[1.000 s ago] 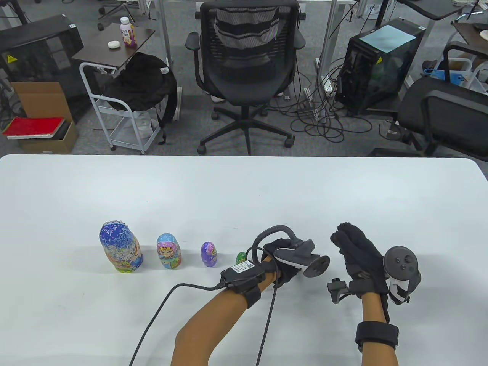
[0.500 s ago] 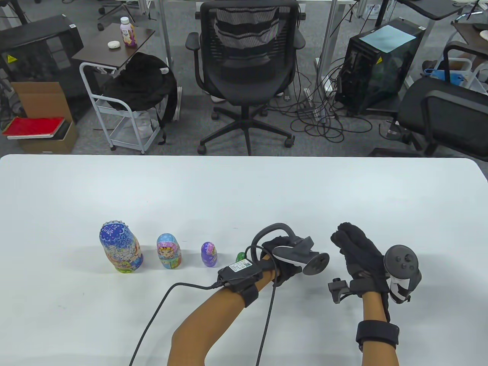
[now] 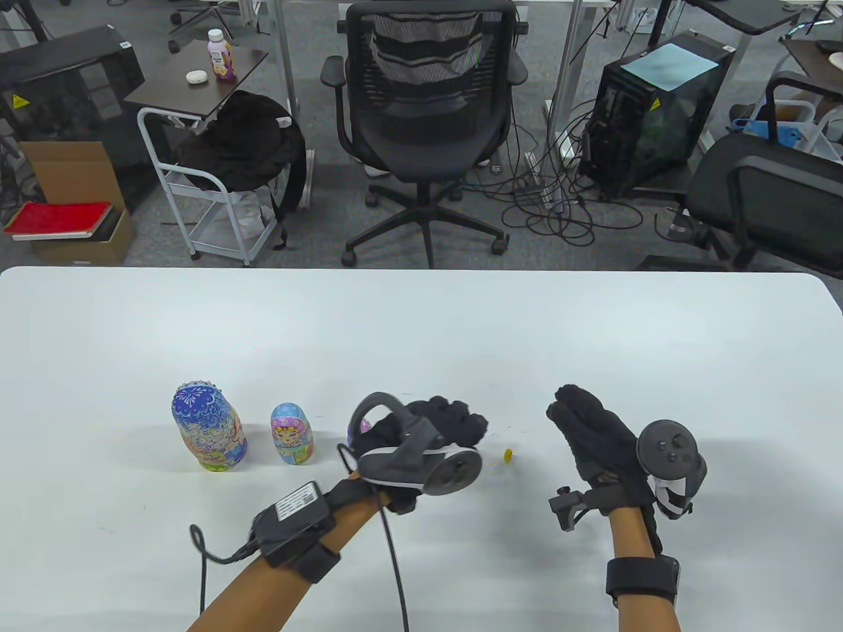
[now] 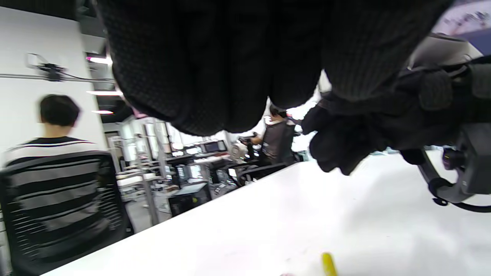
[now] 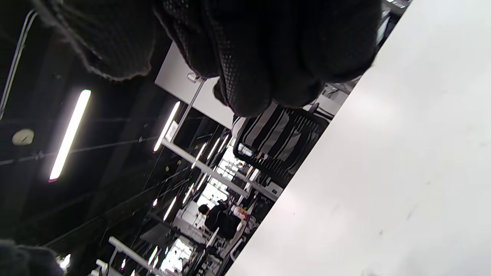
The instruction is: Separate nested Russian dolls into individual dolls
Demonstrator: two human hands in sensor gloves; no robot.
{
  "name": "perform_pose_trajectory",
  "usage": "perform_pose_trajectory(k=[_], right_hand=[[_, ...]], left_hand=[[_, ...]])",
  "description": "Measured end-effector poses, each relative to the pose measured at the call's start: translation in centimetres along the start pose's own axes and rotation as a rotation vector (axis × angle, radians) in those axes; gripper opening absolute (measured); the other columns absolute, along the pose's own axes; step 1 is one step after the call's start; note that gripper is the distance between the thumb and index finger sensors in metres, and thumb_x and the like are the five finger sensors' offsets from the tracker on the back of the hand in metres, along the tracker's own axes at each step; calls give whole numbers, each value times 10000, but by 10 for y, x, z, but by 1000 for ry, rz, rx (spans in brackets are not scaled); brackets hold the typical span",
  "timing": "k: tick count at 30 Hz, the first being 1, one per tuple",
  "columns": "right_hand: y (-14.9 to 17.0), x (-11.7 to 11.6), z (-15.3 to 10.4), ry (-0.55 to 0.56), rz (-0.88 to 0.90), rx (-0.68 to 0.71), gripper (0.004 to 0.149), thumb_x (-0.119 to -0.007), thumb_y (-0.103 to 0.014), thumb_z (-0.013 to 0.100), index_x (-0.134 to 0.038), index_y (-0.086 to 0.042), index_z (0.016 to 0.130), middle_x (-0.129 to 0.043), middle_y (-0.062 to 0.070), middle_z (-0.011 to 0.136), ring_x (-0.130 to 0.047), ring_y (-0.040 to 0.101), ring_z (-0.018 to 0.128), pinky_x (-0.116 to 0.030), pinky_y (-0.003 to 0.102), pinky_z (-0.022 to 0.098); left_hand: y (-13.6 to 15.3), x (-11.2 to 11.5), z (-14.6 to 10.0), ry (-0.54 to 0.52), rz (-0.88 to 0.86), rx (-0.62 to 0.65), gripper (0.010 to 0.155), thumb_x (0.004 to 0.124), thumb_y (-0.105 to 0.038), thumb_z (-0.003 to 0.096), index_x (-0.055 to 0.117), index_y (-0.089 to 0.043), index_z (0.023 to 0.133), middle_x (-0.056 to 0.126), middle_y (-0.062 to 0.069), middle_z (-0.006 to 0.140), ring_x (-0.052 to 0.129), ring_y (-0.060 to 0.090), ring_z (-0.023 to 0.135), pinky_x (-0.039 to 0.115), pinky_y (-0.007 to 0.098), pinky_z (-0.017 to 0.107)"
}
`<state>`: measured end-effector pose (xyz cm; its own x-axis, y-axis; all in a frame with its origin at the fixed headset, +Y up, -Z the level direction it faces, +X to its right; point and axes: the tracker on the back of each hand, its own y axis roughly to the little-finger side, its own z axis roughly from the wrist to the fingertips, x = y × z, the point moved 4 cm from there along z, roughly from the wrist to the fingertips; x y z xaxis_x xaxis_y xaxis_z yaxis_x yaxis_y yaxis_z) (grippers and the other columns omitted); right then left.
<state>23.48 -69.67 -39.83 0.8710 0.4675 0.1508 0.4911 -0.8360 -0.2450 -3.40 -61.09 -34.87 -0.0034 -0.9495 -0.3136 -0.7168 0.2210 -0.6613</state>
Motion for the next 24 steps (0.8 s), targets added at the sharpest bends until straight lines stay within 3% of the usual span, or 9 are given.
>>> perform_pose_trajectory(k=[7, 11, 14, 17, 24], right_hand=[[-48, -66, -16, -181, -200, 197, 623, -811, -484, 489, -751, -95, 972, -928, 229, 860, -860, 460, 791, -765, 530, 580], [-71, -92, -29, -227, -346, 309, 626, -800, -498, 489, -728, -141, 999, -849, 230, 958, -758, 478, 890, -686, 567, 649], [-91, -109, -40, -254, -455, 366, 650, -780, -521, 496, -673, -196, 1048, -676, 233, 1106, -570, 517, 1001, -534, 631, 718], [-102, -120, -45, -276, -530, 351, 685, -734, -556, 505, -607, -230, 1094, -568, 212, 1181, -449, 527, 1050, -447, 655, 738], [-98, -137, -53, -282, -605, 311, 710, -709, -544, 507, -579, -171, 1096, -629, 208, 1146, -500, 459, 1051, -433, 599, 754]], left_hand=[[78, 9, -116, -178, -143, -276, 517, 740, -539, 543, 745, -286, 994, 870, 81, 993, 929, 339, 849, 850, 446, 606], [100, 26, -152, -273, -284, -336, 556, 721, -560, 552, 689, -287, 1036, 795, 116, 1057, 856, 388, 909, 815, 481, 634], [105, 37, -164, -334, -398, -327, 585, 711, -565, 560, 663, -267, 1061, 725, 157, 1103, 780, 449, 948, 772, 526, 649], [99, 43, -165, -239, -366, -317, 630, 672, -580, 565, 628, -246, 1097, 629, 181, 1159, 643, 507, 1011, 686, 586, 682], [92, 57, -163, -197, -313, -287, 657, 673, -554, 565, 620, -169, 1096, 671, 184, 1124, 687, 449, 995, 682, 540, 688]])
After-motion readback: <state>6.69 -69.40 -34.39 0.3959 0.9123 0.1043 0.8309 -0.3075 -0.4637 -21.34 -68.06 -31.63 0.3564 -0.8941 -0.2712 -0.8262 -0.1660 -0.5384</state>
